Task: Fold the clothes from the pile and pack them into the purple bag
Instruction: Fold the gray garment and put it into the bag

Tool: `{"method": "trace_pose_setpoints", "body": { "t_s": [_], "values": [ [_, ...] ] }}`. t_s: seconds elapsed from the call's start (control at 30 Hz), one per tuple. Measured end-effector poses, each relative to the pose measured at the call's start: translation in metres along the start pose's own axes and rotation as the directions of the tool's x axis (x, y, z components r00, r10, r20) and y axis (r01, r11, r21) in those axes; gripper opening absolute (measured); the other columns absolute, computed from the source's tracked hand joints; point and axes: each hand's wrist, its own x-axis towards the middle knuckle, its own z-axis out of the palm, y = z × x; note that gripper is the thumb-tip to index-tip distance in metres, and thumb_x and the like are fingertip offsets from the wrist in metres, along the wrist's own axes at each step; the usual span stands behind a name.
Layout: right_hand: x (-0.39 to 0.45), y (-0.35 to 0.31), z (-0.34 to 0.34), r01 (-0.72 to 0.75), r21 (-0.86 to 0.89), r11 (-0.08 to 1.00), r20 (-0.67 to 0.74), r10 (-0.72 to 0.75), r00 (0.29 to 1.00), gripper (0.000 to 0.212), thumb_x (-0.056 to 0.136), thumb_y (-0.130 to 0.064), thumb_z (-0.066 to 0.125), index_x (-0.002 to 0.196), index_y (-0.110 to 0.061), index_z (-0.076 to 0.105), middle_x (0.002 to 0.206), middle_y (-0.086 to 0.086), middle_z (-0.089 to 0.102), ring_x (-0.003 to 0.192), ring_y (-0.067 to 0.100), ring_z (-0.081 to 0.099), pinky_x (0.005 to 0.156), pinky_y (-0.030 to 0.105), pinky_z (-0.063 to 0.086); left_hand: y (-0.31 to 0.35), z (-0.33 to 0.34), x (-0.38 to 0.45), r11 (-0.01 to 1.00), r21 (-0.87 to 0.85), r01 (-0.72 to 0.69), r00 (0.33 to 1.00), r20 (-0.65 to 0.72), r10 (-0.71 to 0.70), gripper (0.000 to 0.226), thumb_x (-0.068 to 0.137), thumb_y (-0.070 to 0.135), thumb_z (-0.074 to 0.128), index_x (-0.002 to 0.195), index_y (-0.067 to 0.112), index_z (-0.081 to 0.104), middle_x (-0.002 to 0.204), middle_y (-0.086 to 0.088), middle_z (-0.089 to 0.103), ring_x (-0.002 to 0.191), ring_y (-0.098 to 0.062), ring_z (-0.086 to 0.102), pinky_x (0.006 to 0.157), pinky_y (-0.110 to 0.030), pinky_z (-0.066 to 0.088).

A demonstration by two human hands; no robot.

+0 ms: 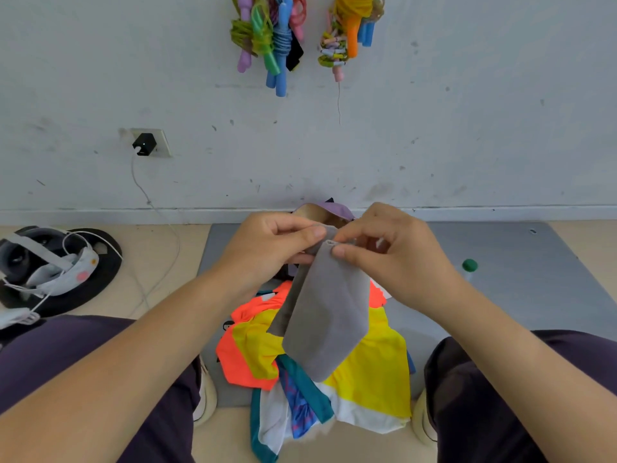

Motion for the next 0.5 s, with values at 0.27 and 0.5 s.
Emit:
{"method": "trace_pose_setpoints", "body": {
  "t_s": [0.27,0.5],
  "values": [
    [-0.0016,-0.0043,0.0003,0.148,-0.15,0.978,-0.11,-0.165,0.98,0.007,0.079,-0.016,0.079,0.08,-0.011,0.074,0.083,0.001,0.066,0.089,0.018,0.052,0.081,0.021,0.039,-0.0004,0.0023,-0.0022,0.993,-0.078,0.087,0.992,0.101,-0.079,0.02,0.095,0.019,0.06,0.095,0.016,0.079,0.103,-0.014,0.075,0.096,-0.023,0.071,0.085,-0.033,0.053],
    [0.0005,-0.0012,-0.0071,0.099,-0.178,0.979,-0.05,-0.109,0.993,0.029,0.079,-0.045,0.069,0.075,-0.016,0.07,0.101,0.004,0.058,0.101,0.018,0.047,0.085,0.008,0.031,0.003,-0.0021,-0.0056,0.994,0.091,-0.065,0.987,0.154,0.051,0.023,0.072,0.04,0.078,0.093,0.031,0.079,0.098,0.0,0.076,0.091,-0.013,0.07,0.075,-0.034,0.051]
  ]
}}
